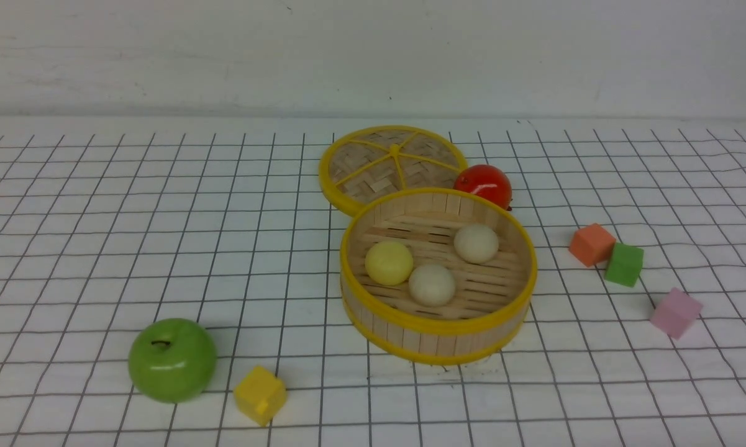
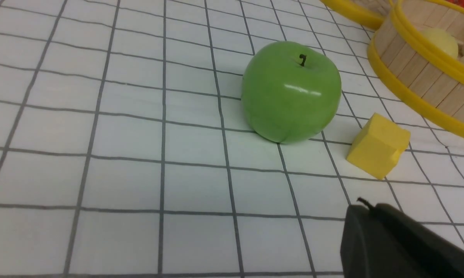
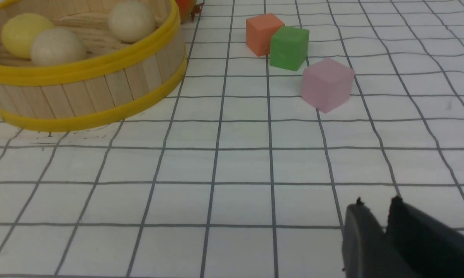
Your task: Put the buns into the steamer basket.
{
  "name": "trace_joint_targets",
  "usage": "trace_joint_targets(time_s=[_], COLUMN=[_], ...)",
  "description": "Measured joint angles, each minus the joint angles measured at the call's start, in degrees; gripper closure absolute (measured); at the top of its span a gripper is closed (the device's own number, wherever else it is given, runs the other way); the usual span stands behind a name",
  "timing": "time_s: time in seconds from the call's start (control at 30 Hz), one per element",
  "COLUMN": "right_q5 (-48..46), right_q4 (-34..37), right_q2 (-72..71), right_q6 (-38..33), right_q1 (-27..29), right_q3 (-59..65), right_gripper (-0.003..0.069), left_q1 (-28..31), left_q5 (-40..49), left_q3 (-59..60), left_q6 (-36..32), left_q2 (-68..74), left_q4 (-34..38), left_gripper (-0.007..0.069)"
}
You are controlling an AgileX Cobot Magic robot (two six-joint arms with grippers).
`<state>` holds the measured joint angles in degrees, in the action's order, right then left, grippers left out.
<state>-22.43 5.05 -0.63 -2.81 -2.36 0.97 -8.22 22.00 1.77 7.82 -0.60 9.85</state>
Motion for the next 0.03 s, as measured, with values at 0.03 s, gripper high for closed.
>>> trace_joint_targets(time_s=[0.03], right_q5=[0.00], right_q4=[0.00], right_q2=[0.00], right_q6=[0.00], right_q1=[0.00], right_q3=[0.00], right_gripper=[0.0552], left_q1=[0.00], left_q5=[0.00], left_q3=[0.00], left_q6=[0.00], left_q2=[0.00], left_q4=[0.00], left_gripper=[0.0627])
